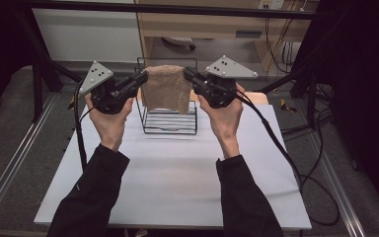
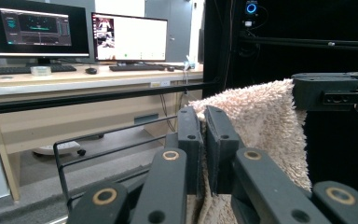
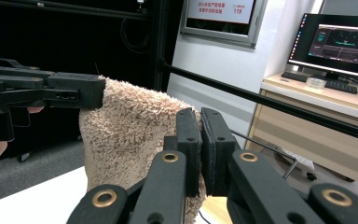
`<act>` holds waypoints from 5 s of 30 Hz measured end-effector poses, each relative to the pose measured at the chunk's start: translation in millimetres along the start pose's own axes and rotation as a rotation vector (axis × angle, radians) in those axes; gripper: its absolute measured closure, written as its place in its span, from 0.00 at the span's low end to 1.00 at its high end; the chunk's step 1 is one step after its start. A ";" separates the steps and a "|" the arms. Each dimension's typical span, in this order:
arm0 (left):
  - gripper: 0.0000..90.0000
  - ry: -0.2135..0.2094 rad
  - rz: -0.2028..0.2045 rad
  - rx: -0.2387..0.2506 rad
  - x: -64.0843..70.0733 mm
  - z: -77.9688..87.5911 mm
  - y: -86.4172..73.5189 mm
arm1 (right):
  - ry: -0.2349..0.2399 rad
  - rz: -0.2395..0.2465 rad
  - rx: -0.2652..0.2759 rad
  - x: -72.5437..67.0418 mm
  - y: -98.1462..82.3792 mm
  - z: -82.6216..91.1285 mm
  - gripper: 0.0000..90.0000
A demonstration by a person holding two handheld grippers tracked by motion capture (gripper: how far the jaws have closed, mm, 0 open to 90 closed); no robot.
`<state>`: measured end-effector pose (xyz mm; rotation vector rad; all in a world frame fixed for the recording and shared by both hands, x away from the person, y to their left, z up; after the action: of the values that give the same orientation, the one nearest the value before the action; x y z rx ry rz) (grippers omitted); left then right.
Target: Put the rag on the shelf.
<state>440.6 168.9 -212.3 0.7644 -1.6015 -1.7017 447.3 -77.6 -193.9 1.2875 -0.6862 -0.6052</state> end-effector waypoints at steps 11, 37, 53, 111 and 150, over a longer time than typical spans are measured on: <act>0.95 0.026 -0.024 -0.004 -10.0 -12.0 17.4 | -0.011 -0.012 0.027 11.0 8.9 -14.8 0.97; 0.95 0.052 -0.003 -0.004 -39.7 -50.3 46.3 | -0.056 -0.007 0.057 41.7 33.6 -52.8 0.97; 0.95 0.075 -0.038 -0.012 -52.2 -69.1 47.0 | -0.079 -0.007 0.035 58.8 32.1 -77.2 0.97; 0.93 0.010 -0.067 -0.154 -46.2 -40.2 -24.4 | 0.038 0.071 -0.116 23.5 -26.1 -56.7 0.96; 1.00 -0.066 -0.055 -0.340 -32.4 -50.7 -27.6 | 0.079 0.097 -0.201 15.5 -55.1 -44.2 0.90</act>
<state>498.2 164.7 -244.5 0.5904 -1.2925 -1.9893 489.3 -70.5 -252.4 1.0799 -0.6031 -0.5278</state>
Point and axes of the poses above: each handheld gripper's, and its own axes: z roughly backward along the jaws, y roughly out of its top, x roughly to its right, the point moved 2 cm from there along -z, roughly forward along the jaws, and after that the axes turned 3 degrees about -x, right-handed, at the moved point
